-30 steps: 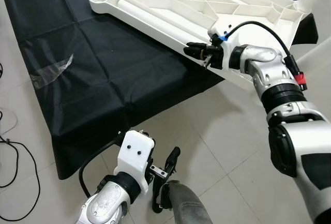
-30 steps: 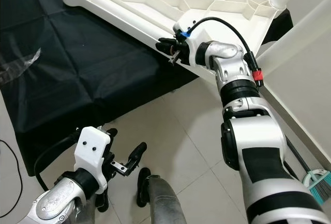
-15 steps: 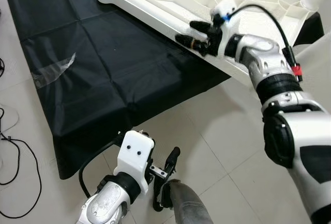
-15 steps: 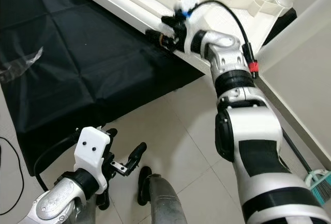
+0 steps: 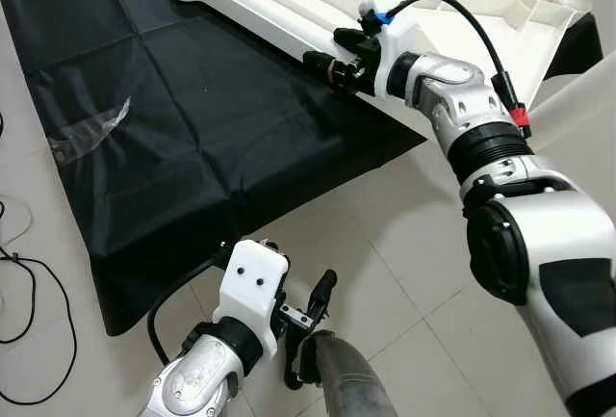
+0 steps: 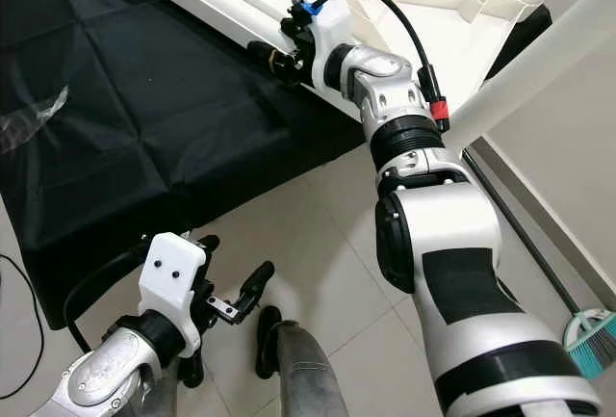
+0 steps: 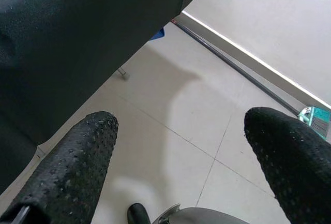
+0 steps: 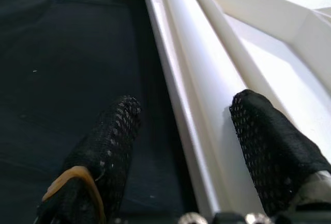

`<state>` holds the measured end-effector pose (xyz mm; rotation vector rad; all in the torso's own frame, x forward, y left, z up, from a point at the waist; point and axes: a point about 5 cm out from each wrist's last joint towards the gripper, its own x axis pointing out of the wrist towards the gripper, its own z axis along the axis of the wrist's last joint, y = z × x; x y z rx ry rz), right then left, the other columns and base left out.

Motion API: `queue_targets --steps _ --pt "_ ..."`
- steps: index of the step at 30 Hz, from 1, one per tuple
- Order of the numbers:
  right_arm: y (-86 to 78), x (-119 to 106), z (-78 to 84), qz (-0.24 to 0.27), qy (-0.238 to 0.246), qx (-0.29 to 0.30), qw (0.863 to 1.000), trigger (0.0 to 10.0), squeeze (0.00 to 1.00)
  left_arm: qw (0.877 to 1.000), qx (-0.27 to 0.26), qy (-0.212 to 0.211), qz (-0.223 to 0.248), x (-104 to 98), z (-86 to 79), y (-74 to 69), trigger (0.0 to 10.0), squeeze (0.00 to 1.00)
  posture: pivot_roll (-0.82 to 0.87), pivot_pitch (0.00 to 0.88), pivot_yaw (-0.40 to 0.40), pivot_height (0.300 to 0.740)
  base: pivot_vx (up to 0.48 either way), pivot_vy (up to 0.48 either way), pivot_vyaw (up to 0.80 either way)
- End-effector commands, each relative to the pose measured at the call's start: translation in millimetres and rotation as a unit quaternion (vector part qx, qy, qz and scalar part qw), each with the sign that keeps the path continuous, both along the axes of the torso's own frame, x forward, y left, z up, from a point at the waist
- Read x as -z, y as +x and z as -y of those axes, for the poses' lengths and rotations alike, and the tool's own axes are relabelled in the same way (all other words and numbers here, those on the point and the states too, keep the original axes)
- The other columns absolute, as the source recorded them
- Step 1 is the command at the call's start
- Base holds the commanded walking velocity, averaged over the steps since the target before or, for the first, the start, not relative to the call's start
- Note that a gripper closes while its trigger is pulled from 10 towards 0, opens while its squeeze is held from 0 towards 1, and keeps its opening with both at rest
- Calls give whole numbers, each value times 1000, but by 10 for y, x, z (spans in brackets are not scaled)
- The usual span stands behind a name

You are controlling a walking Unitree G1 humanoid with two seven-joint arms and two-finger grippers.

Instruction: Building children table

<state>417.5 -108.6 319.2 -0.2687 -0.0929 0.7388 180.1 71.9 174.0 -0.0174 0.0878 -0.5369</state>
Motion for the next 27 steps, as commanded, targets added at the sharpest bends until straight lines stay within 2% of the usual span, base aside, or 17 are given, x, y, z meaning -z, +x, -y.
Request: queue_targets --steps 1,4,6,8,11,13,14,15,16,20,23,27 --pt "-2 69 -62 -20 -14 -11 1000 10000 0 1000 6 0 -22 72 21 -40 10000 0 119 398 -149 740 0 0 0" --pt "-12 153 -124 -29 -61 -26 997 10000 0 1000 7 -1 -23 69 25 -51 10000 0 114 404 -150 740 0 0 0" --pt "-12 153 -124 -29 -61 -26 997 10000 0 1000 7 -1 -23 69 25 -51 10000 0 114 404 -150 740 0 0 0" --pt "-35 254 -165 -52 -100 -55 992 10000 0 1000 7 -2 -23 69 29 -56 10000 0 113 404 -154 740 0 0 0" --pt "-43 297 -171 -56 -122 -62 989 10000 0 1000 7 -3 -24 69 30 -59 10000 0 113 404 -156 740 0 0 0" --pt "-53 392 -152 -73 -157 -71 982 10000 0 1000 7 -3 -24 70 33 -64 10000 0 112 398 -156 740 0 0 0" --pt "-62 450 -134 -86 -177 -77 977 9647 0 1000 8 -4 -25 73 35 -65 10000 0 112 396 -156 740 0 0 0" --pt "-62 450 -134 -86 -177 -77 977 9647 0 1000 8 -4 -25 73 35 -65 10000 0 112 396 -156 740 0 0 0" --pt "-71 489 -119 -93 -191 -85 974 0 0 1000 8 -4 -25 74 37 -66 10000 0 112 396 -156 740 0 0 0" --pt "-91 523 -97 -101 -205 -106 968 0 0 1000 8 -5 -26 75 42 -69 10000 0 112 390 -157 740 0 0 0" --pt "-128 488 -78 -95 -209 -148 962 0 0 1000 8 -6 -26 75 45 -68 10000 0 112 386 -162 740 0 0 0" --pt "-146 464 -61 -83 -218 -169 958 0 0 1000 8 -6 -26 76 48 -65 10000 0 108 382 -160 740 0 0 0"
